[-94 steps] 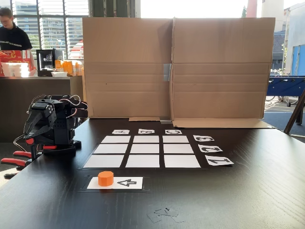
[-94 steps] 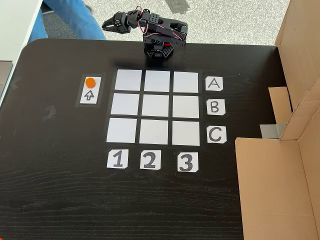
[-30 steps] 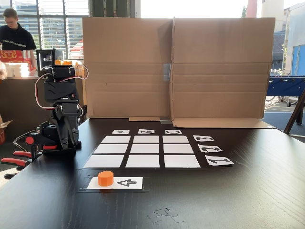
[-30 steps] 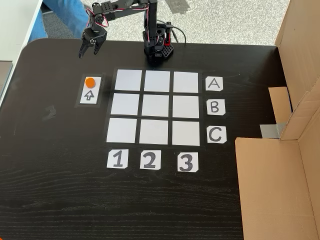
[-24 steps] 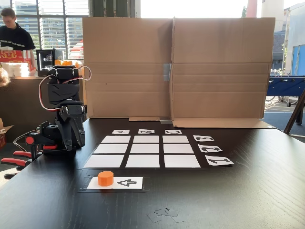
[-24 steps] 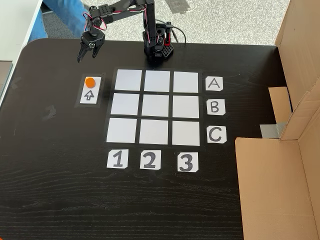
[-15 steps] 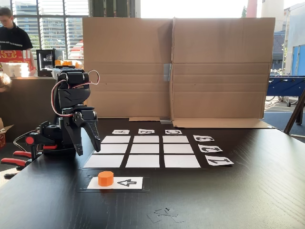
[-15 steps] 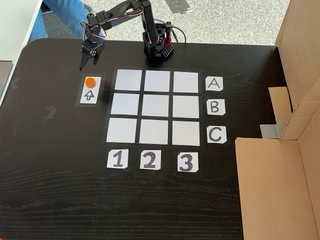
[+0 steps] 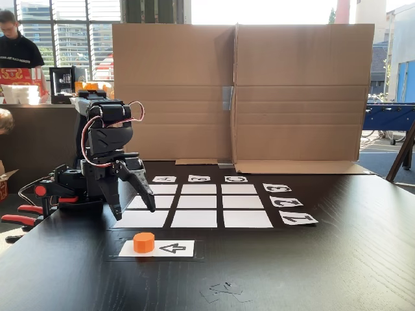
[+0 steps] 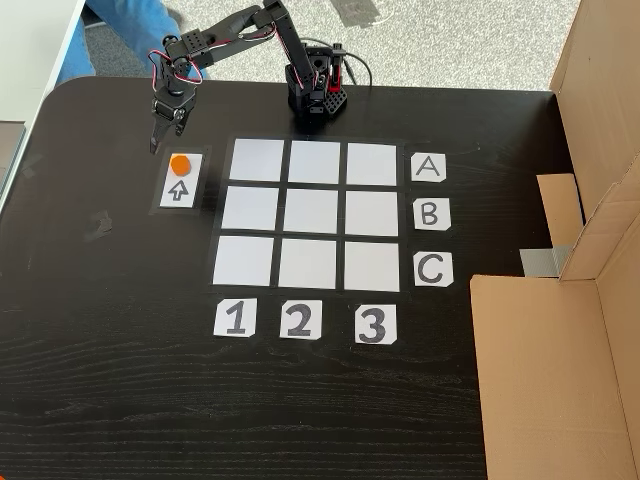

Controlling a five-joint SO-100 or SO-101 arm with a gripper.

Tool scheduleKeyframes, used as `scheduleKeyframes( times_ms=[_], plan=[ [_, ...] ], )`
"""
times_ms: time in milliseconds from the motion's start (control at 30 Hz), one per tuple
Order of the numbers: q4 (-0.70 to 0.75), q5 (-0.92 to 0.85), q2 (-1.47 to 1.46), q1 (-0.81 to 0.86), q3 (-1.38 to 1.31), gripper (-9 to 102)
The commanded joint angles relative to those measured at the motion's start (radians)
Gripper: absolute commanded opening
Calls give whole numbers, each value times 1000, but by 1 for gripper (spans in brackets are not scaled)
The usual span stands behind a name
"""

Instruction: Pick up the round, orange token and place it in the grid on square A3.

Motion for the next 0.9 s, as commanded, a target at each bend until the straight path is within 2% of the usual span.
scheduleKeyframes(
  times_ms=[0, 867],
  plan=[
    [12, -66, -14, 12, -41, 38],
    [91, -179, -236, -51, -184, 38]
  ],
)
